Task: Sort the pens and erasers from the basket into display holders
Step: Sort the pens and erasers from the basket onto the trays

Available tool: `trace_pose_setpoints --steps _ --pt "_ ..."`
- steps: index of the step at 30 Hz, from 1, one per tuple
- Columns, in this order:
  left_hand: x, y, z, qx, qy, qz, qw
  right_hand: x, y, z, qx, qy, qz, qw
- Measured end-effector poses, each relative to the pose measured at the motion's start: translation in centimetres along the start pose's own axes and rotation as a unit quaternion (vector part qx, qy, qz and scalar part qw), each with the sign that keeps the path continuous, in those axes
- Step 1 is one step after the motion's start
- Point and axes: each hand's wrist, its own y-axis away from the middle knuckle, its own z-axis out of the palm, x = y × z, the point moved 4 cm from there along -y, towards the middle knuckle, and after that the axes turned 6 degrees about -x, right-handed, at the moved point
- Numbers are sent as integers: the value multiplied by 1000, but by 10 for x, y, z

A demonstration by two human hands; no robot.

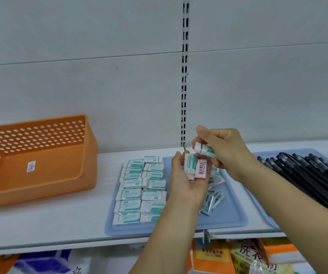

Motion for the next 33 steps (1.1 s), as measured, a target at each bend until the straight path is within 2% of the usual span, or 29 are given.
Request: trace_pose_setpoints --steps 3,5,6,8,9,10,11,13,17,19,20,23,24,27,29,31,33 --pt "4 -1 2 15 -56 45 997 8 1 -9 33 -83 1 996" --pt "15 -3 -1 22 -189 133 973 19 4 -19 39 -101 17 994" --pt "20 -3 -3 21 -291 196 936 25 6 -24 37 -99 35 994" --pt "25 -3 -4 15 -496 301 814 42 12 -28 26 -93 74 993" --pt "24 -4 -6 11 -563 328 758 51 15 -29 20 -91 87 992" --pt "22 -4 -9 3 -604 343 720 58 19 -29 18 -87 97 991" --pt "20 -5 -12 -5 -628 352 694 65 22 -28 18 -81 103 991" --pt "15 -10 -17 -27 -657 353 666 78 27 -27 20 -68 112 991" --pt "2 -18 -21 -66 -693 280 661 88 29 -24 8 -54 109 993" --pt "-2 -18 -21 -81 -694 249 671 87 29 -23 4 -17 94 995" --pt "-2 -18 -22 -82 -682 232 689 86 29 -23 -2 14 83 996" --pt "4 -17 -24 -61 -601 197 773 81 28 -18 -37 141 26 989" --pt "6 -17 -24 -55 -588 194 784 81 28 -17 -48 178 12 983" --pt "6 -13 -22 -59 -607 201 766 80 26 -14 -56 254 -3 966" --pt "7 -9 -22 -63 -626 212 748 79 23 -14 -49 246 -10 968" --pt "10 -5 -25 -56 -663 232 710 77 23 -17 -38 182 -16 982" --pt "10 1 -28 -46 -712 260 651 77 24 -23 -4 116 -18 993"
